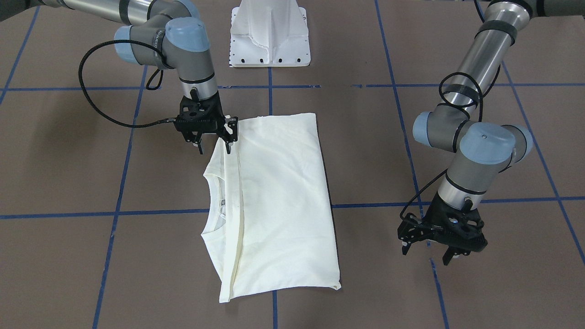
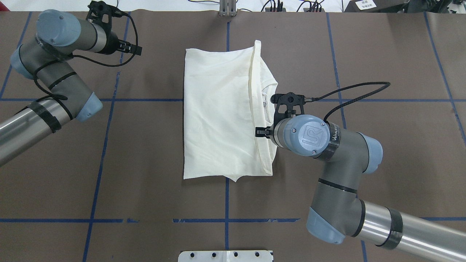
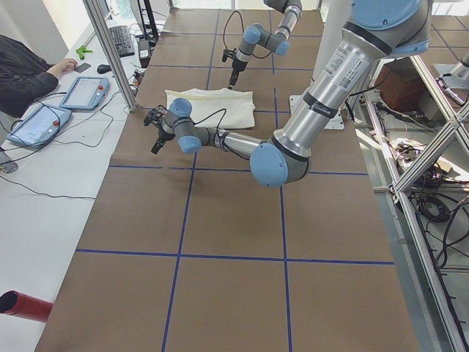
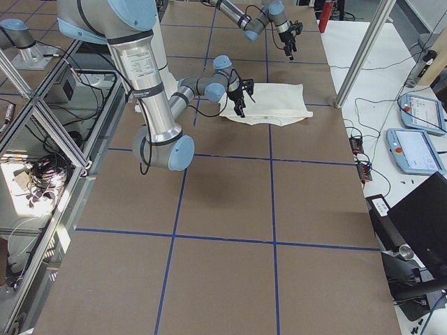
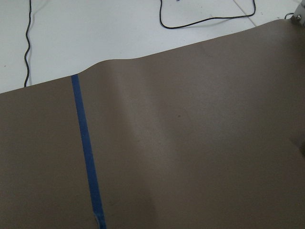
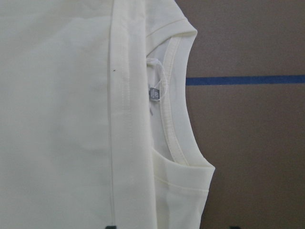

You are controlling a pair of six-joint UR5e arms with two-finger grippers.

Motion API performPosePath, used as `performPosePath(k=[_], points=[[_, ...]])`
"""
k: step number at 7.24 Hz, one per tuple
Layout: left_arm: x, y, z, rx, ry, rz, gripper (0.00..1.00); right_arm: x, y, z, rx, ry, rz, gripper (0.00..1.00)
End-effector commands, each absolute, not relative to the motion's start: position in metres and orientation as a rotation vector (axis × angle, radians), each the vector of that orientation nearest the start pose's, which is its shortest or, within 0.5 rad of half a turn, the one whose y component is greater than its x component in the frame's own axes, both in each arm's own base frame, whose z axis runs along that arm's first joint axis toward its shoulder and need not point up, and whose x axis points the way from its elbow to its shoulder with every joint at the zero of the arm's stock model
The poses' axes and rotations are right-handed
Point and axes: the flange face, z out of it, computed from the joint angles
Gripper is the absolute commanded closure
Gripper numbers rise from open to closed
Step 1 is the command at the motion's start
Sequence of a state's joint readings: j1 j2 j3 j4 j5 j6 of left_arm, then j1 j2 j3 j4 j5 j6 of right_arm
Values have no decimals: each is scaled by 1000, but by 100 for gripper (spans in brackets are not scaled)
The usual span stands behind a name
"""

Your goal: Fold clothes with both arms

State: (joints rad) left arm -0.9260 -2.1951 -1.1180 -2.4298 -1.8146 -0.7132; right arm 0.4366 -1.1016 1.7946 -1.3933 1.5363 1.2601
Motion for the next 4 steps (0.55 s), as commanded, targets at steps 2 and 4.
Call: performPosePath(k=[2, 4], points=[[376, -680, 404, 657, 818, 62, 0, -548, -299, 256, 426, -682, -110, 0], [376, -680, 404, 649, 824, 45, 0, -561, -273, 261, 505, -586, -196, 38]])
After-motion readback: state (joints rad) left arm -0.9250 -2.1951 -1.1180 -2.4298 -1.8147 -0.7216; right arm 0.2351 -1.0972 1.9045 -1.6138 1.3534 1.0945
